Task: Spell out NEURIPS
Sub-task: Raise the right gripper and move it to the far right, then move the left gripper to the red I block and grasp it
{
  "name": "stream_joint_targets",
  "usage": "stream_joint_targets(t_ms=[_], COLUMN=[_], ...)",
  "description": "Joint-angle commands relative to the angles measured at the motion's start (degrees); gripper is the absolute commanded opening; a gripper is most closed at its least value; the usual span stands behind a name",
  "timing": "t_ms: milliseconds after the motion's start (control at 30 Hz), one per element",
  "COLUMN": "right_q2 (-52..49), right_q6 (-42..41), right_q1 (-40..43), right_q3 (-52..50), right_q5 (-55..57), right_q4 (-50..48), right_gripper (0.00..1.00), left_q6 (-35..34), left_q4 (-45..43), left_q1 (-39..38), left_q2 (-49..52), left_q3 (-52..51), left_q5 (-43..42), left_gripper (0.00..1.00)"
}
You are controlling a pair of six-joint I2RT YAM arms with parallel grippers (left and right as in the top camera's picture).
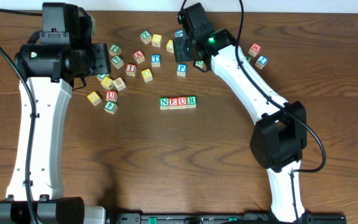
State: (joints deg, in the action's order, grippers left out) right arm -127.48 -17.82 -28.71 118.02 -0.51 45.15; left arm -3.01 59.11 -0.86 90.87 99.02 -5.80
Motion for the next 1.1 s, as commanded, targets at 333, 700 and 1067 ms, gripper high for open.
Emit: stream_joint_targets(t_ms=[333,700,1067], right_q2=[8.55,9.75,9.73], right_q6=[3.80,5.95,6.34], right_q1=[10.73,14.43,13.66], right_q3=[1.27,1.25,1.20], right_q5=[-1.38,-1.38,-0.94], right_q4=[11.32,16.79,19.12], right_gripper=[0.56,0.60,0.62], left_q6=[-0.35,-2.93,0.31], left_q4=[-6.64,-16.00,-19.85], left_q1=[-0.04,-2.27,-5.11], left_q2=[-0.09,12.52,25.92], left_q3=[0.28,0.33,0.33], left_q5=[-1.60,-2.10,0.35], left_gripper=[0.46,0.56,0.55])
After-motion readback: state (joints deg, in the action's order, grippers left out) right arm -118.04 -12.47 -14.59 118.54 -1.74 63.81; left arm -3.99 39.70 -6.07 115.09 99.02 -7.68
